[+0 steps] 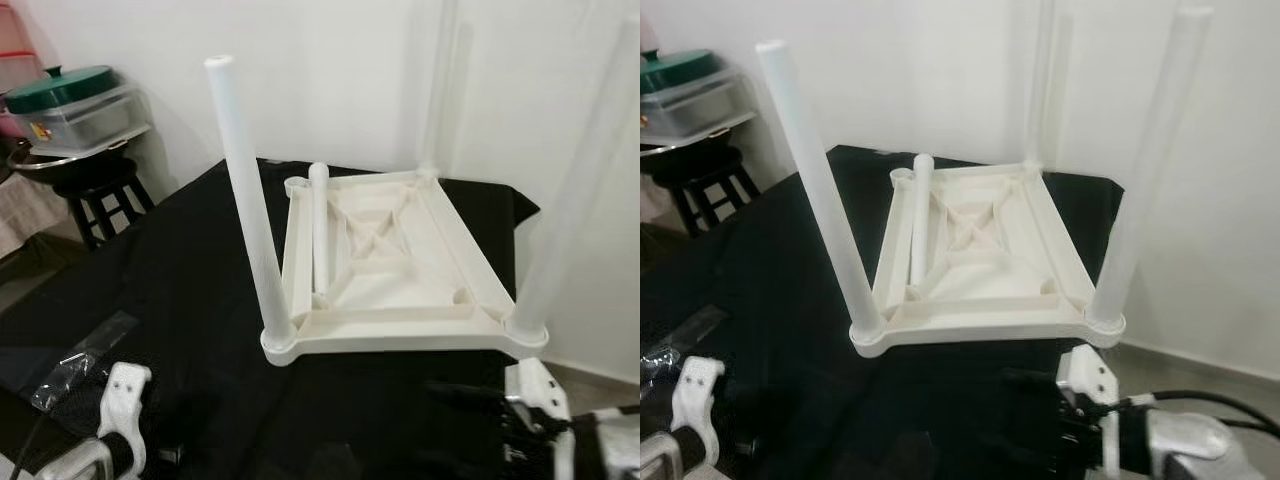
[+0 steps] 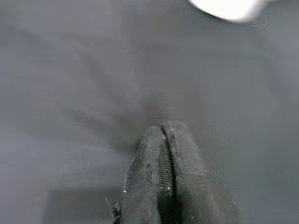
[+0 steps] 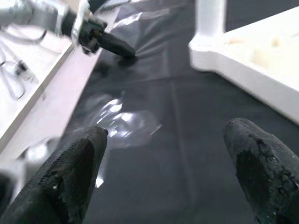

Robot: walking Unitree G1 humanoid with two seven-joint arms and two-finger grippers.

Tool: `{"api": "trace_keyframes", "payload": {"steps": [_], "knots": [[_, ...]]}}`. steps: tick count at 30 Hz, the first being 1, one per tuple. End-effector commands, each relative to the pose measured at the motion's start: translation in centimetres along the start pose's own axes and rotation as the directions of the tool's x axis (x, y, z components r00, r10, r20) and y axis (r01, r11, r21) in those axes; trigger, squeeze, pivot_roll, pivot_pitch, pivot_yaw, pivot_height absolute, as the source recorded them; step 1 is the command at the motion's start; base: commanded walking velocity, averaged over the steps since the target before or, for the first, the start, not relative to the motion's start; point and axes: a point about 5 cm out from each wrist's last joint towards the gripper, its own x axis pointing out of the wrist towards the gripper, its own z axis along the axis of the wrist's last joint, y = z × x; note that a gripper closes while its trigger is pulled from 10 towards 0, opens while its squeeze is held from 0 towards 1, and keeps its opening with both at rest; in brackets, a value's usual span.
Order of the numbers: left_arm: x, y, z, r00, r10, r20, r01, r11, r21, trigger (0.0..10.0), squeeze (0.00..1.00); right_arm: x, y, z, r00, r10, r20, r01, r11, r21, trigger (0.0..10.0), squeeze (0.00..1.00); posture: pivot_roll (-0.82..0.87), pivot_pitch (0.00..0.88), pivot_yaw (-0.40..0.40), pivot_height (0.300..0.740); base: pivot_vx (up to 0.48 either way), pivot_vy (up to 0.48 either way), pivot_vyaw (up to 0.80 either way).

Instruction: Building children table

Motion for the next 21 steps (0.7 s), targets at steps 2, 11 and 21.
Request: {"api": "trace_keyframes", "payload": {"steps": [2, 11, 21], "knots": [[-1.1, -0.9, 0.5, 0.991, -0.132, -0.031, 0.133, 0.991, 0.018, 10.0, 0.0, 0.3, 0.5, 0.5, 0.999, 0.042, 0.003, -0.042, 0.999, -0.016, 10.0, 0.0, -0.09, 0.0, 0.056, 0.74, 0.0, 0.0, 0.0], [-0.6, -1.9, 3.7, 0.968, -0.226, 0.106, 0.224, 0.974, 0.024, 10.0, 0.0, 0.9, 0.8, 0.4, 0.998, 0.064, 0.01, -0.064, 0.998, -0.006, 10.0, 0.0, -0.09, 0.0, 0.056, 0.74, -0.108, 0.0, 0.0], [-0.7, -5.3, 4.6, 0.879, -0.453, 0.15, 0.457, 0.89, 0.009, 10.0, 0.0, 1.1, 1.0, 0.3, 0.997, 0.079, 0.004, -0.08, 0.997, 0.004, 10.0, 0.0, -0.1, 0.0, 0.05, 0.74, -0.055, 0.0, 0.0]]}}
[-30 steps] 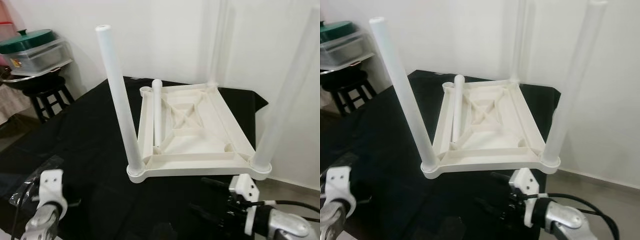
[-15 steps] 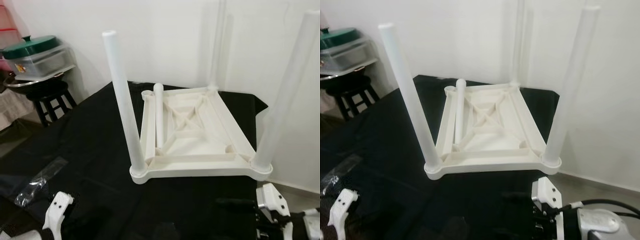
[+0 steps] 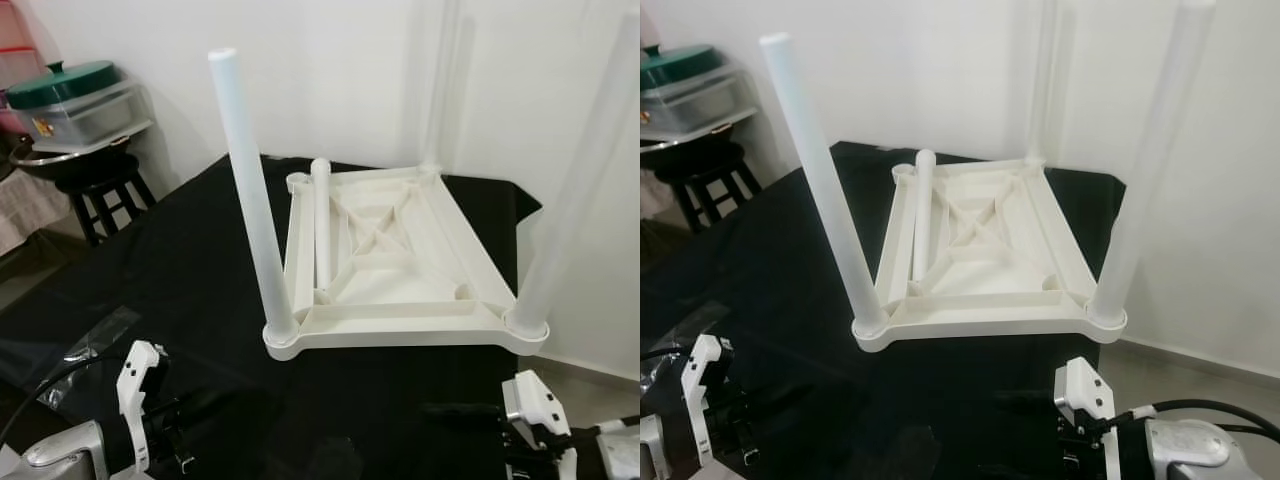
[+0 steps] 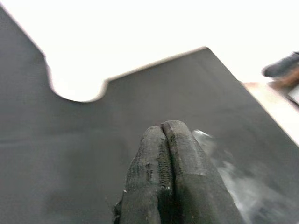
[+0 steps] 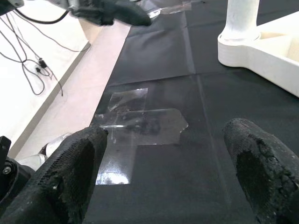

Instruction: Building children table

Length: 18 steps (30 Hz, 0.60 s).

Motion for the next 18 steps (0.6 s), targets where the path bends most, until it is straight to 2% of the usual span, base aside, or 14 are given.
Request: {"api": "trace_keyframes", "payload": {"steps": [1, 6, 12, 14, 18], "knots": [[-0.1, -0.4, -0.5, 0.998, -0.035, -0.043, 0.034, 0.999, -0.021, 10.0, 0.0, 0.3, 0.3, 0.4, 1.0, 0.023, 0.007, -0.022, 1.0, -0.01, 10.0, 0.0, -0.1, 0.0, 0.05, 0.74, -0.274, 0.0, 0.0], [0.0, -0.1, -0.3, 1.0, -0.019, -0.02, 0.019, 0.999, -0.034, 10.0, 0.0, 0.6, 0.3, 0.4, 1.0, 0.024, 0.009, -0.024, 1.0, -0.013, 10.0, 0.0, -0.1, 0.0, 0.046, 0.74, -0.055, 0.0, 0.0], [0.7, -0.6, -0.1, 0.999, -0.032, -0.013, 0.031, 0.999, -0.043, 10.0, 0.0, 0.8, 0.2, 0.5, 1.0, 0.016, 0.005, -0.016, 1.0, -0.019, 10.0, 0.0, -0.1, 0.0, 0.047, 0.74, -0.351, 0.0, 0.0], [1.4, 0.0, 0.4, 0.998, 0.019, 0.053, -0.016, 0.999, -0.046, 10.0, 0.0, 0.9, 0.0, 0.4, 1.0, 0.005, -0.005, -0.005, 1.0, -0.022, 10.0, 0.0, -0.1, 0.0, 0.047, 0.74, -0.182, 0.0, 0.0], [1.7, 0.1, 0.6, 0.997, 0.033, 0.072, -0.029, 0.998, -0.048, 10.0, 0.0, 1.0, 0.1, 0.4, 1.0, 0.005, -0.003, -0.005, 1.0, -0.022, 10.0, 0.0, -0.1, 0.0, 0.048, 0.74, 0.0, 0.0, 0.0]]}}
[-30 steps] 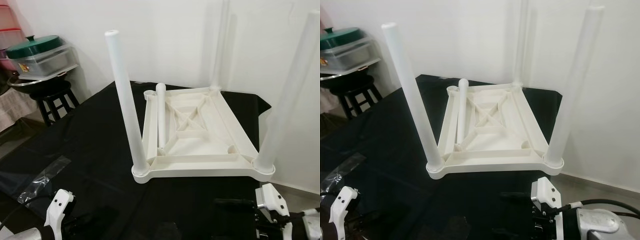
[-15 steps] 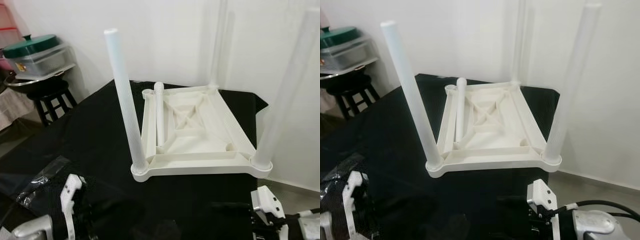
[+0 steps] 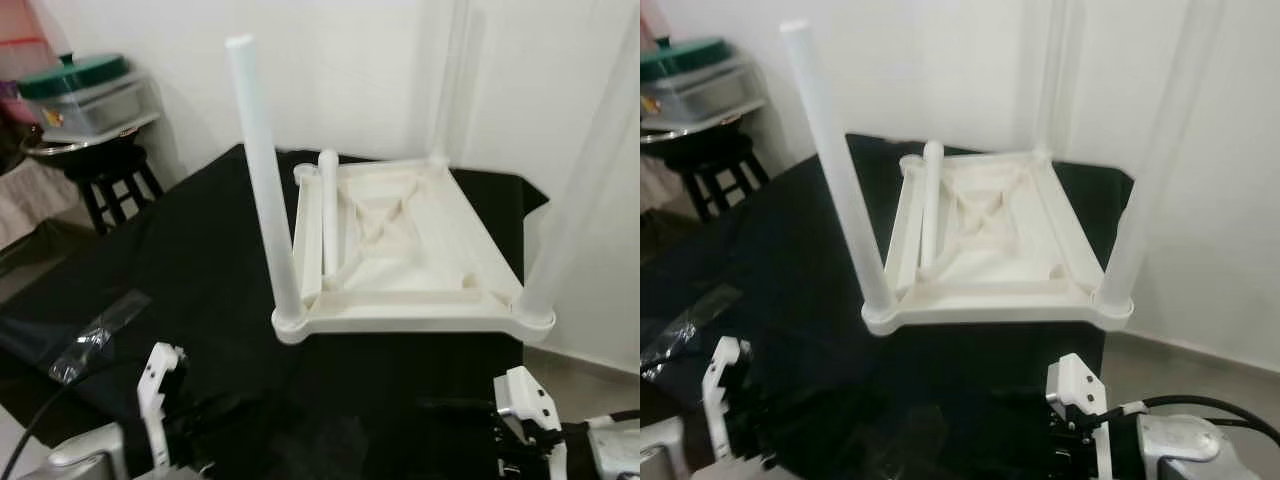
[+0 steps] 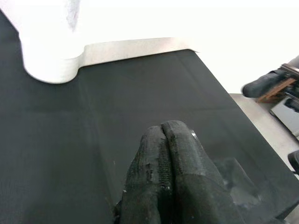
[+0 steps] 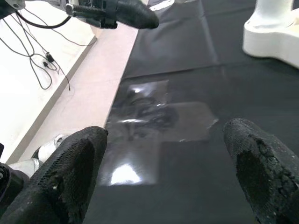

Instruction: Building children table

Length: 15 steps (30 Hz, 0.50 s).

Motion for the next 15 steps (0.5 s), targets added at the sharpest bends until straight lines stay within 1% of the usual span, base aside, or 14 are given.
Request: {"api": "trace_keyframes", "payload": {"steps": [1, 3, 5, 6, 7, 8, 10, 11, 13, 15], "knots": [[-0.1, 0.4, 0.0, 0.999, 0.041, 0.018, -0.041, 0.999, -0.005, 10.0, 0.0, 0.3, 0.3, 0.2, 1.0, 0.011, 0.0, -0.011, 1.0, -0.011, 10.0, 0.0, -0.1, 0.0, 0.049, 0.74, 0.0, 0.0, 0.0], [0.3, 0.3, 0.1, 0.999, 0.047, 0.023, -0.047, 0.999, 0.001, 10.0, 0.0, 0.5, 0.4, 0.3, 1.0, 0.013, 0.004, -0.013, 1.0, -0.011, 10.0, 0.0, -0.1, 0.0, 0.049, 0.74, 0.0, 0.0, 0.0], [0.4, 0.3, 0.1, 0.999, 0.044, 0.018, -0.044, 0.999, 0.004, 10.0, 0.0, 0.5, 0.4, 0.3, 1.0, 0.012, 0.004, -0.012, 1.0, -0.011, 10.0, 0.0, -0.1, 0.0, 0.049, 0.74, 0.0, 0.0, 0.0], [0.5, 0.5, 0.2, 0.998, 0.066, 0.02, -0.066, 0.998, -0.001, 10.0, 0.0, 0.6, 0.4, 0.3, 1.0, 0.011, 0.002, -0.011, 1.0, -0.012, 10.0, 0.0, -0.1, 0.0, 0.05, 0.74, 0.0, 0.0, 0.0], [0.7, 0.9, 0.4, 0.995, 0.096, 0.04, -0.096, 0.995, 0.004, 10.0, 0.0, 0.6, 0.3, 0.3, 1.0, 0.008, 0.0, -0.008, 1.0, -0.014, 10.0, 0.0, -0.1, 0.0, 0.051, 0.74, 0.0, 0.0, 0.0], [0.7, 0.9, 0.4, 0.995, 0.096, 0.04, -0.096, 0.995, 0.004, 10.0, 0.0, 0.6, 0.3, 0.3, 1.0, 0.008, 0.0, -0.008, 1.0, -0.014, 10.0, 0.0, -0.1, 0.0, 0.051, 0.74, 0.0, 0.0, 0.0], [0.8, 1.1, 0.9, 0.99, 0.115, 0.08, -0.117, 0.993, 0.015, 10.0, 0.0, 0.7, 0.2, 0.4, 1.0, -0.001, 0.007, 0.002, 1.0, -0.021, 10.0, 0.0, -0.1, 0.0, 0.053, 0.74, 0.0, 0.0, 0.0], [0.8, 1.1, 0.9, 0.99, 0.115, 0.08, -0.117, 0.993, 0.015, 10.0, 0.0, 0.7, 0.2, 0.4, 1.0, -0.001, 0.007, 0.002, 1.0, -0.021, 10.0, 0.0, -0.1, 0.0, 0.053, 0.74, 0.0, 0.0, 0.0], [1.0, 1.2, 1.3, 0.985, 0.127, 0.114, -0.129, 0.992, 0.003, 10.0, 0.0, 0.8, 0.0, 0.6, 1.0, -0.017, 0.021, 0.018, 0.999, -0.03, 10.0, 0.0, -0.1, 0.0, 0.053, 0.74, 0.0, 0.0, 0.0], [1.0, 1.3, 1.5, 0.983, 0.13, 0.127, -0.131, 0.991, -0.001, 10.0, 0.0, 0.8, 0.0, 0.7, 0.999, -0.024, 0.026, 0.025, 0.999, -0.033, 10.0, 0.0, -0.1, 0.0, 0.053, 0.74, 0.0, 0.0, 0.0]]}}
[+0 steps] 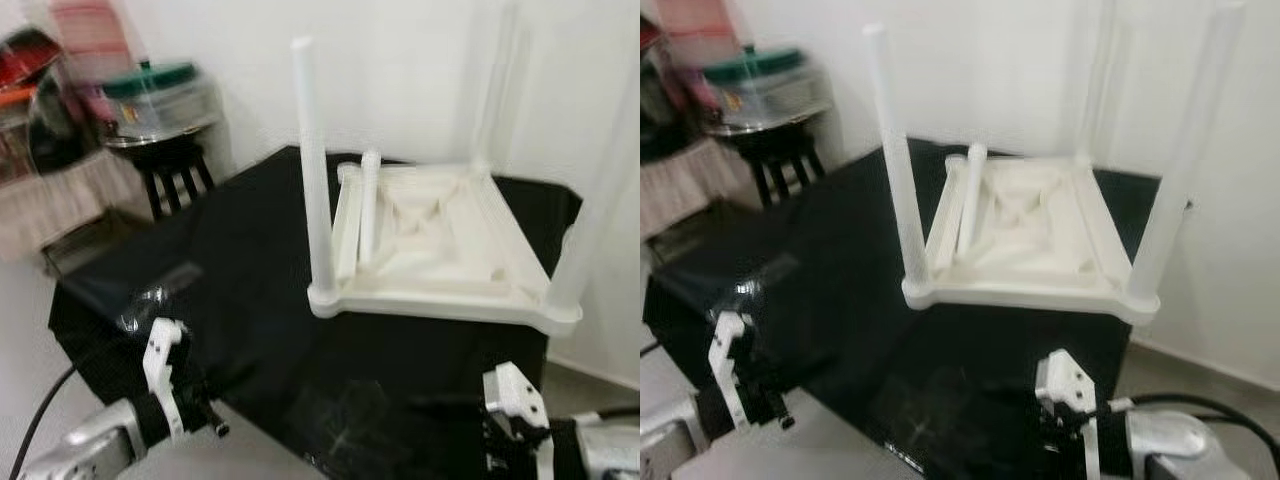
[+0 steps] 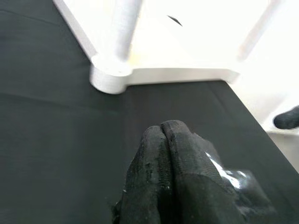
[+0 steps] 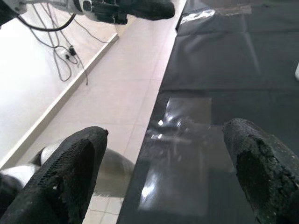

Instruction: Building children table

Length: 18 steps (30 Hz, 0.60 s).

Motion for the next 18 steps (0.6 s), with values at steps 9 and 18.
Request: {"api": "trace_keyframes", "payload": {"steps": [9, 18], "knots": [[1.3, -0.9, 0.1, 0.999, -0.032, 0.039, 0.033, 0.999, -0.021, 10.0, 0.0, 0.5, -0.1, 0.4, 1.0, -0.005, 0.02, 0.005, 1.0, -0.015, 10.0, 0.0, -0.1, 0.0, 0.055, 0.74, 0.0, -0.351, 0.0], [1.6, -1.5, -0.3, 0.998, -0.062, 0.031, 0.063, 0.997, -0.038, 10.0, 0.0, 0.6, -0.1, 0.4, 1.0, 0.003, 0.02, -0.003, 1.0, -0.014, 10.0, 0.0, -0.1, 0.0, 0.057, 0.74, 0.0, -0.455, 0.0]]}}
